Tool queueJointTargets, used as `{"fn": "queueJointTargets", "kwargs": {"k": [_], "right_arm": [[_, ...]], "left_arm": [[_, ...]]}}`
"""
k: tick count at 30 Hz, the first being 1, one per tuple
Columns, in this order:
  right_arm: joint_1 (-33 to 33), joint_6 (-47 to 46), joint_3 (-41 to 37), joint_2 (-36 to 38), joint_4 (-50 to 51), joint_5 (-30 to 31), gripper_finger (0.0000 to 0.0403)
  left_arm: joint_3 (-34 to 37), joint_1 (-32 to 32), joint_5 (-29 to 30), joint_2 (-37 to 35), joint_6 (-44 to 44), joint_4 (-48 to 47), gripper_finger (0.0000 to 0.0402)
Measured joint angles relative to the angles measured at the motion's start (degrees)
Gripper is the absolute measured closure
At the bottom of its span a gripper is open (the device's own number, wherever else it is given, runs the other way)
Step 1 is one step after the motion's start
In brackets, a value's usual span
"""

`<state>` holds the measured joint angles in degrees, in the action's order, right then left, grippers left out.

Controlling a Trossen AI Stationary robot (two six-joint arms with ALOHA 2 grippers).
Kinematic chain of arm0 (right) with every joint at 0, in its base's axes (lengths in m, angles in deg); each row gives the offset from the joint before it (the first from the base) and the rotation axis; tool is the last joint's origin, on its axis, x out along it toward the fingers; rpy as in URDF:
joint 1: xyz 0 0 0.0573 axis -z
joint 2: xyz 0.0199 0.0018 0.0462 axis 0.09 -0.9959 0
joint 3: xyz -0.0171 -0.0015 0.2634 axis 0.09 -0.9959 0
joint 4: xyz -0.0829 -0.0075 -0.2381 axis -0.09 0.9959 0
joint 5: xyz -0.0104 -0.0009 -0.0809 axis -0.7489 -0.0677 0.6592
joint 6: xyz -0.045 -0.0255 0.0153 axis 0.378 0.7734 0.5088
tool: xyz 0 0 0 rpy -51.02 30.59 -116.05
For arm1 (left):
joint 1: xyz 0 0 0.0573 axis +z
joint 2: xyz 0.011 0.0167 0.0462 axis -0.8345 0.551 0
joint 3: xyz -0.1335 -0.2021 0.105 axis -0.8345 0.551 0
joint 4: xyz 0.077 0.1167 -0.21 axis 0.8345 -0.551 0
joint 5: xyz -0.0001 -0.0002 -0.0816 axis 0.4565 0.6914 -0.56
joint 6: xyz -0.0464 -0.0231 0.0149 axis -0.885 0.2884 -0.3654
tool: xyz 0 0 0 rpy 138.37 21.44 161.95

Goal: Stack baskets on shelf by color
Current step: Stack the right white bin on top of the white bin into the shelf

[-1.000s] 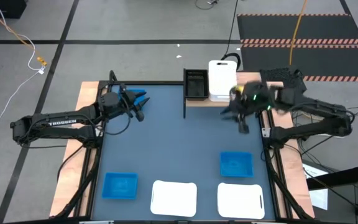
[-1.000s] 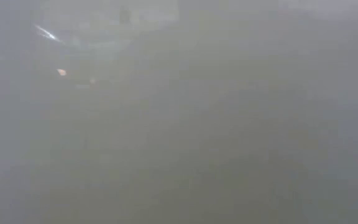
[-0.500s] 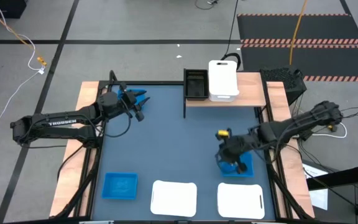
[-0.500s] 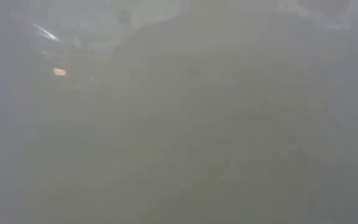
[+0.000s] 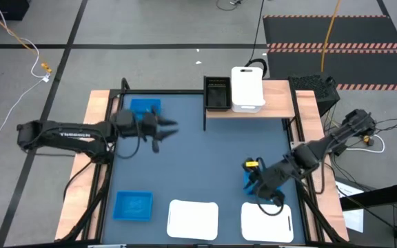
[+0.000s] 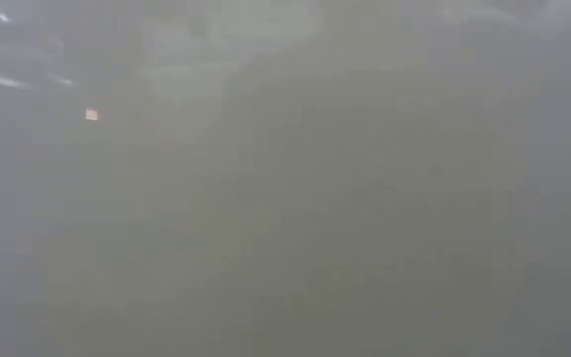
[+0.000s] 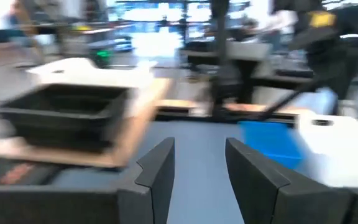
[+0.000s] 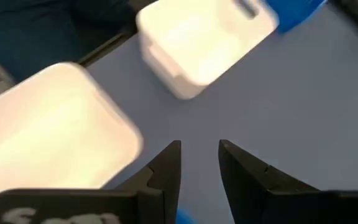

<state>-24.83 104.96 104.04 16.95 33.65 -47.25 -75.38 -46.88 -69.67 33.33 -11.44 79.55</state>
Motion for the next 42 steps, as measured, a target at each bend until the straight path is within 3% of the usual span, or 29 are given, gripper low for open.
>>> {"fn": "queueJointTargets", "kwargs": {"k": [6,9,17,22,27,30,33,42], "right_arm": [[-4.2,-5.4,-0.8,0.0,11.6,0.1,0.0302],[-6.9,-7.9,-2.2,0.0,12.3,0.0,0.0302],[-16.6,-15.8,-8.3,0.0,7.6,-1.6,0.0302],[-21.2,-25.5,-8.0,-1.1,8.8,-0.2,0.0302],[-24.0,-29.8,-6.8,-3.9,19.7,1.5,0.0302],[-24.1,-29.0,-6.7,-5.4,26.4,4.4,0.0302],[-23.9,-26.5,-6.7,-6.4,26.0,7.5,0.0302],[-23.5,-21.3,-6.6,-7.3,22.8,5.4,0.0302]], "left_arm": [[0.0,-16.3,11.9,10.0,0.3,14.7,0.0257],[-0.1,-22.3,17.5,13.2,2.7,21.5,0.0256],[-6.8,-31.0,27.3,20.5,3.9,19.2,0.0257],[-12.3,-30.3,29.1,24.5,8.4,11.9,0.0257],[-14.2,-26.8,29.5,26.3,7.8,7.3,0.0257],[-14.0,-25.6,29.5,27.1,6.7,6.8,0.0257],[-13.9,-25.0,29.5,27.2,6.4,6.0,0.0256],[-13.9,-23.4,29.5,27.2,5.0,9.3,0.0256]]}}
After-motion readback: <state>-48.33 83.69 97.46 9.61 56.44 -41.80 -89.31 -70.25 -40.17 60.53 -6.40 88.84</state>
